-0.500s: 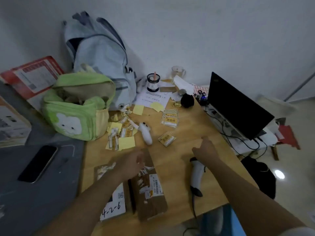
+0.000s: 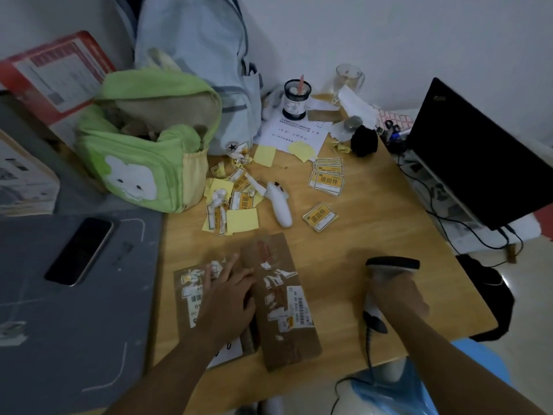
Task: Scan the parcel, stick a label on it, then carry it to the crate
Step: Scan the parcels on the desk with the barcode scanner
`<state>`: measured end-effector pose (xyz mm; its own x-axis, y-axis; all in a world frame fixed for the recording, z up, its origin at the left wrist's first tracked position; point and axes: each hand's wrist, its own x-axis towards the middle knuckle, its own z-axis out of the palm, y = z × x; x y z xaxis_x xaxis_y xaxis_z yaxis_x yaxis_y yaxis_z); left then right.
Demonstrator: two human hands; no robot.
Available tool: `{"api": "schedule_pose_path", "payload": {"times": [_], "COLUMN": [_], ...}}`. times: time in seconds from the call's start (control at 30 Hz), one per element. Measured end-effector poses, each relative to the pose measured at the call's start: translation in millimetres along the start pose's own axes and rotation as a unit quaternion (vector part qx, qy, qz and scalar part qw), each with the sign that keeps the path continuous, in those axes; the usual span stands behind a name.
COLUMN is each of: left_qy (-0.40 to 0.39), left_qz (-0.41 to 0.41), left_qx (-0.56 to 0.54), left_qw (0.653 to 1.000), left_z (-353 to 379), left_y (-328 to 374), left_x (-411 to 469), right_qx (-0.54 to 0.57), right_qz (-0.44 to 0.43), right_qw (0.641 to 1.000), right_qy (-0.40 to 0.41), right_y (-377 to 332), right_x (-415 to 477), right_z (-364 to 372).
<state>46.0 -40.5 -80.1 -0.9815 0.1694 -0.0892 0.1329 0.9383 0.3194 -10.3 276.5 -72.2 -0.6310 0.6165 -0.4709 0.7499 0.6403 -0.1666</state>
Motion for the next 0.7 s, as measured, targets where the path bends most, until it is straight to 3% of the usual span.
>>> {"api": "schedule_pose_path", "payload": {"times": [0.17, 0.23, 0.4, 0.57, 0.7], "left_qy": [0.014, 0.009, -0.033, -0.12, -0.034], "left_qz": [-0.006, -0.009, -0.018, -0.015, -0.043], "left_qx": [-0.009, -0.012, -0.032, -0.041, -0.078], "left_qw": [1.0, 1.0, 0.999, 0.992, 0.995], "left_z": [4.5, 5.4, -5.8, -28.1, -41.8], "left_y": [-1.0, -1.4, 2.1, 8.4, 8.9], "left_x": [-0.1, -0.3, 1.6, 6.1, -5.8], "right_qx": [0.087, 0.124, 0.16, 0.175, 0.092], "right_qz": [0.041, 0.02, -0.118, -0.223, -0.355], "right_qw": [0.994, 0.991, 0.979, 0.959, 0.93], "right_qy": [-0.058, -0.045, 0.052, 0.028, 0.013], "right_y": [1.5, 2.0, -4.9, -32.7, -48.3], "right_x": [3.9, 5.4, -3.6, -28.5, -63.5], "right_z": [10.8, 7.9, -23.6, -75.2, -107.3]}}
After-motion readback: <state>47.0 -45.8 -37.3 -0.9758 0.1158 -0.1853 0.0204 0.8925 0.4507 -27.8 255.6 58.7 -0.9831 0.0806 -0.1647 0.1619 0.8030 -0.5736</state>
